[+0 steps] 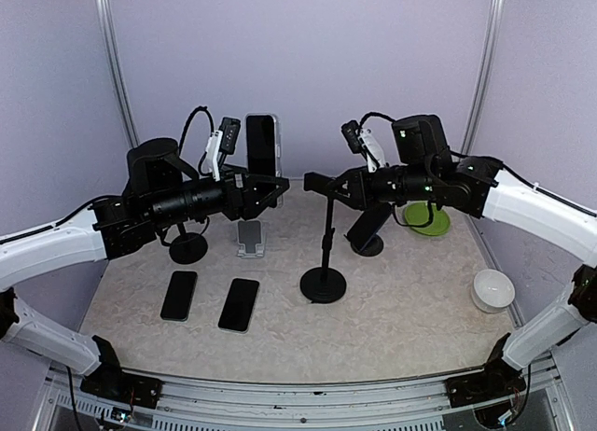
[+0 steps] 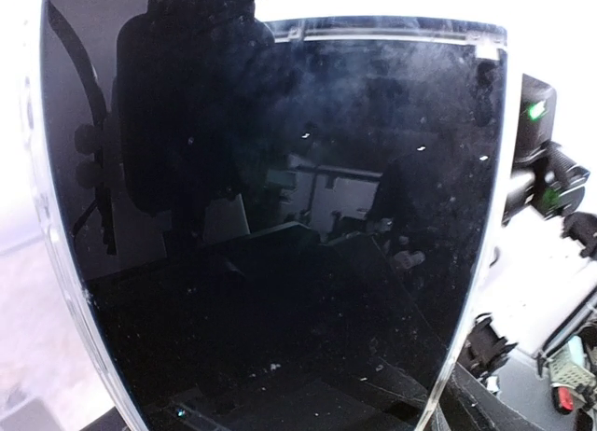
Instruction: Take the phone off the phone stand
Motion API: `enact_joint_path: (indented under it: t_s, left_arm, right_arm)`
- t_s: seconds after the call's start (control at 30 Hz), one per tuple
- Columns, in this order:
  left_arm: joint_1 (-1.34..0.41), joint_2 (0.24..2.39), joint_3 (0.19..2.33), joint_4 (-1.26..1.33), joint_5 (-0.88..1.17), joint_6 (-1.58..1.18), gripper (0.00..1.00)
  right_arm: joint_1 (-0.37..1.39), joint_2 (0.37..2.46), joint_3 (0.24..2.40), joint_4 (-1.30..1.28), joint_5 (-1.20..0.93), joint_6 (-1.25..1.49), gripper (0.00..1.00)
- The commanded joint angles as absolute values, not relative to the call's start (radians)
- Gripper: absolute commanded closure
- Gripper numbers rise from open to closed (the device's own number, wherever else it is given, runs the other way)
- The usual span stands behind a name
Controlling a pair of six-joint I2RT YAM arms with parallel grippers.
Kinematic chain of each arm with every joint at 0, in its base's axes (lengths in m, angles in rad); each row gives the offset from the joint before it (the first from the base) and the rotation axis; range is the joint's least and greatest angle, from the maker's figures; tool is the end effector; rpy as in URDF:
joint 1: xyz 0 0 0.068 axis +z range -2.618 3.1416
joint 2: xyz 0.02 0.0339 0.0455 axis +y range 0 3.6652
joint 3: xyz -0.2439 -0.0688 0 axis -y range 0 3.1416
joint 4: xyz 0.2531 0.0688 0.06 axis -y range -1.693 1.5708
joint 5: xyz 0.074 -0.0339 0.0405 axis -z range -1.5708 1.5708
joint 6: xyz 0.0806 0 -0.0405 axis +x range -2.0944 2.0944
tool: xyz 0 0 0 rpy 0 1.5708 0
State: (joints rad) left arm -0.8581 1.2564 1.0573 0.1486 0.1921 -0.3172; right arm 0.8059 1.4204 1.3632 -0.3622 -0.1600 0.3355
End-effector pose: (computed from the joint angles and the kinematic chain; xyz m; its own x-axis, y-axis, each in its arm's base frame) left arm 0.2221 -0.2805 0.3465 -0.3019 -0.1189 -0.9459 0.8138 0.4847 -0.3207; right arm 0.2538 0.2829 0.3375 -0.5339 -0.0869 -0.8410 -0.6748 0.6431 0.3620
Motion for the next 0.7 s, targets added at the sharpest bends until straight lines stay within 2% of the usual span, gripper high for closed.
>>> enact_joint_path:
  t_s: [0.0,0.67]
  left_arm:
    - [-0.848,1.209,1.043,0.153,0.125,-0.323,0.75]
    - [-0.836,1.175,1.019,0.068,0.0,-0.334,0.76]
  right_arm:
    - [0.78,1.443,1.43,-0.235,-0.11,0.264,1.0]
    - [0.682,1.726,1.649,-0.069,-0.196,0.222,1.0]
